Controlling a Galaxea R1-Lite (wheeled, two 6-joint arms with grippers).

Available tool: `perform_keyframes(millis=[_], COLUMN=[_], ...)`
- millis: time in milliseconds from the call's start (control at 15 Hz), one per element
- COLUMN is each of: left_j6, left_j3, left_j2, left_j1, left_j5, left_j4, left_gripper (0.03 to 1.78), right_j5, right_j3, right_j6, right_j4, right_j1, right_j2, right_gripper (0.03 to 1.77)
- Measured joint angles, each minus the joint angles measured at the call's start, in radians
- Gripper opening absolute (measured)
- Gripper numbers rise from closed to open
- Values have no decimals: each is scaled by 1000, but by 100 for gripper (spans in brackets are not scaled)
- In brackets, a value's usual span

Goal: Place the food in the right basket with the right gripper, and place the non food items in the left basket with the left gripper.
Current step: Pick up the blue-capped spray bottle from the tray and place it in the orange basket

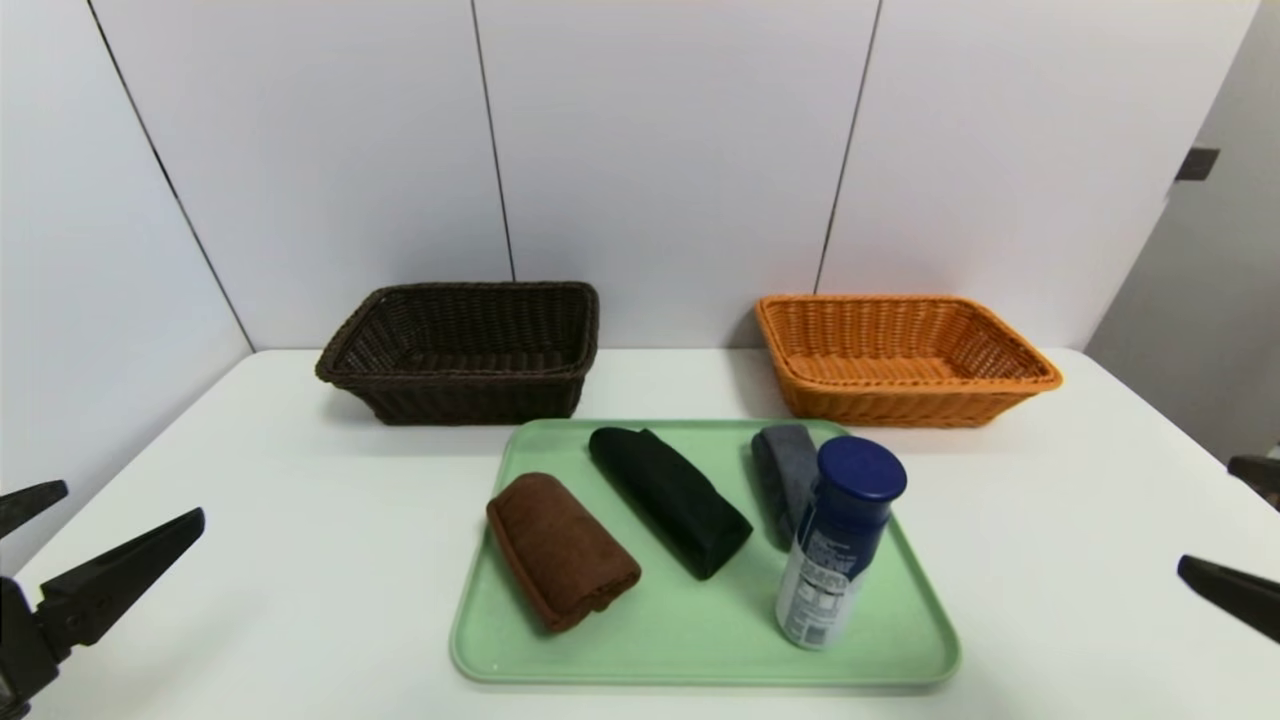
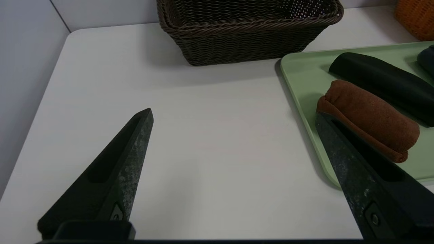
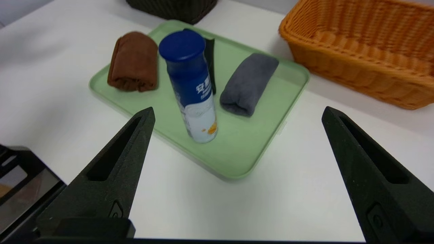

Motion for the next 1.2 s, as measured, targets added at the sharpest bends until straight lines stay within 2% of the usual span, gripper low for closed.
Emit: perform_keyframes(millis=[333, 600, 933, 1200], left_j6=[-13, -14, -16, -14], left_j3=[5, -1, -15, -18], left_j2=[104, 142, 180, 213], left_j1=[-61, -87, -91, -93], left_j5=[2, 8, 14, 14], left_j4=[-25, -30, -66, -86], left_gripper=[169, 169, 169, 169], right_j5=[-23, -34, -33, -77], right_j3=[145, 215, 251, 260], right_j6=[-1, -7, -9, -7], right_j4=[-138, -241, -291, -492], right_j1=[134, 208, 235, 239], right_j2=[45, 87, 152, 315], right_gripper=[170, 170, 170, 170])
